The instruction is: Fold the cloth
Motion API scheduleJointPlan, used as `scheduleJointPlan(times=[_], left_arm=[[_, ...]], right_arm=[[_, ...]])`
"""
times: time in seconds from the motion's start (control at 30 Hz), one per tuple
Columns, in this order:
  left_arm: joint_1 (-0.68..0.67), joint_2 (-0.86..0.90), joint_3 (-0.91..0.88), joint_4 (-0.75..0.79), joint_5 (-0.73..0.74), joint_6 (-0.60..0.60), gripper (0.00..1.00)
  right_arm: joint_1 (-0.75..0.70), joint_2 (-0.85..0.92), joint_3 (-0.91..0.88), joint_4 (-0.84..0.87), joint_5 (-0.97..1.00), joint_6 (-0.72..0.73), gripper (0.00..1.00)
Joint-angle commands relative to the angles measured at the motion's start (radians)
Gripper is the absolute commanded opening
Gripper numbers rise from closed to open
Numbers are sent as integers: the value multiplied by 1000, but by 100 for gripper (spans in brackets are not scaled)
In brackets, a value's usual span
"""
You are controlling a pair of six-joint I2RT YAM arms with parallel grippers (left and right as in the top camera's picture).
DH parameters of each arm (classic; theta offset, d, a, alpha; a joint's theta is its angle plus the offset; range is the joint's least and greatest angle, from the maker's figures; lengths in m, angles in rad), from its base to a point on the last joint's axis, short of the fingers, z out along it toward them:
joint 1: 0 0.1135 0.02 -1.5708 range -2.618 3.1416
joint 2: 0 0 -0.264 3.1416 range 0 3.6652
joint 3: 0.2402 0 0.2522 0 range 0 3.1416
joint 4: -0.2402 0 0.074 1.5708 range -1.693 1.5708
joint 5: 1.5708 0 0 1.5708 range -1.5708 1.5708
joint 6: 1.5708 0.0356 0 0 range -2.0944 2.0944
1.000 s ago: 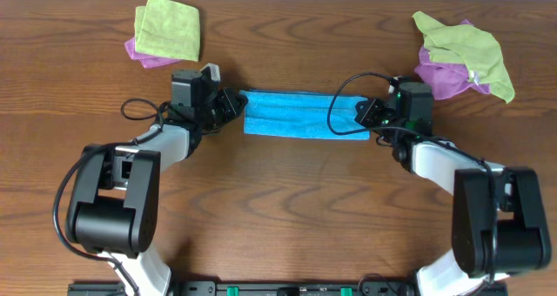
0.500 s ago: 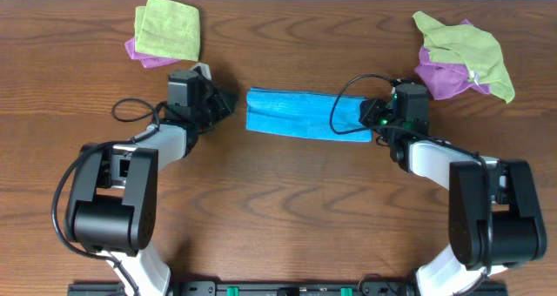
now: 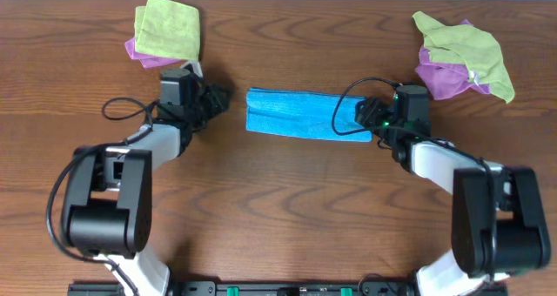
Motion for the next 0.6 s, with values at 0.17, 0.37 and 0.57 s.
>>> scheduleJointPlan(times=[0.17,0.37,0.57], left_arm=[[6,-104,94,-150,116,24,31],[-45,-104,109,-151,143,-71,6],[-154,-98,109,-155,8,-79,6]], right_arm=[[-29,-258,13,-171,13,113,75],[-28,-395,13,-358,-51,176,99],[-27,-397,5,-488,-123,269,99]])
